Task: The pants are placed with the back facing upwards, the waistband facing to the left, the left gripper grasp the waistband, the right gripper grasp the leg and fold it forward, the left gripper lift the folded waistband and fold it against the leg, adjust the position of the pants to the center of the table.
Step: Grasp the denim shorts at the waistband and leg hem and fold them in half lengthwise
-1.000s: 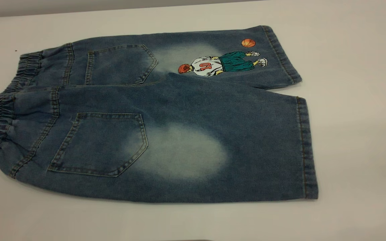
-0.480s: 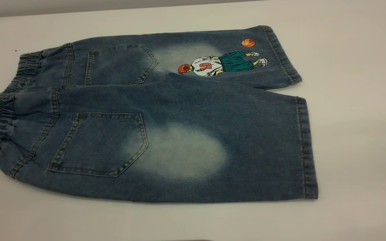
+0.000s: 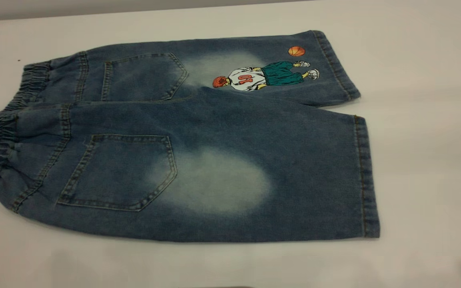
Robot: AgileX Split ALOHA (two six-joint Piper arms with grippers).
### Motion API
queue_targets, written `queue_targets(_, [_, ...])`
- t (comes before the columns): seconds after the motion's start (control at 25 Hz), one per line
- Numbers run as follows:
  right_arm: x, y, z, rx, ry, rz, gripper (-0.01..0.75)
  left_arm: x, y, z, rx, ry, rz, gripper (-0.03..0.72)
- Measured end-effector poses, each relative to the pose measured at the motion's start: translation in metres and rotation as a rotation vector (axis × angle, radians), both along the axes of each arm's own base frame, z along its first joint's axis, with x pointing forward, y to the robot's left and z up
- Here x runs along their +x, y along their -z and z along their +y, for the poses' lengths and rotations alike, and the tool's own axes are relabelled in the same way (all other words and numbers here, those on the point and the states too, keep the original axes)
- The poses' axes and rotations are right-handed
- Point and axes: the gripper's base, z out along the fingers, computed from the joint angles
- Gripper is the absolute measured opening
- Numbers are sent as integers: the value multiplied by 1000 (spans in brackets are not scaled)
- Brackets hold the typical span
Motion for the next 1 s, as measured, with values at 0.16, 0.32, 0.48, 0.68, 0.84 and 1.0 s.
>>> queue_targets(0.16, [37,21,6,45,-6,25,507,59,28,1,-24,-26,156,552])
queue_targets(0.32, [64,38,10,79,-3,44,507,116,60,3,-16,-12,261,552])
queue_targets(0.48, [82,46,13,110,-2,43,507,161,99,5,7,10,383,552])
queue_targets(0.68, [91,41,14,131,0,9,507,172,116,6,42,54,514,477])
queue_targets(0.84, [92,39,15,145,3,5,507,171,95,10,68,84,444,405])
queue_targets(1.0, [92,39,15,145,0,4,507,168,99,19,92,109,500,407])
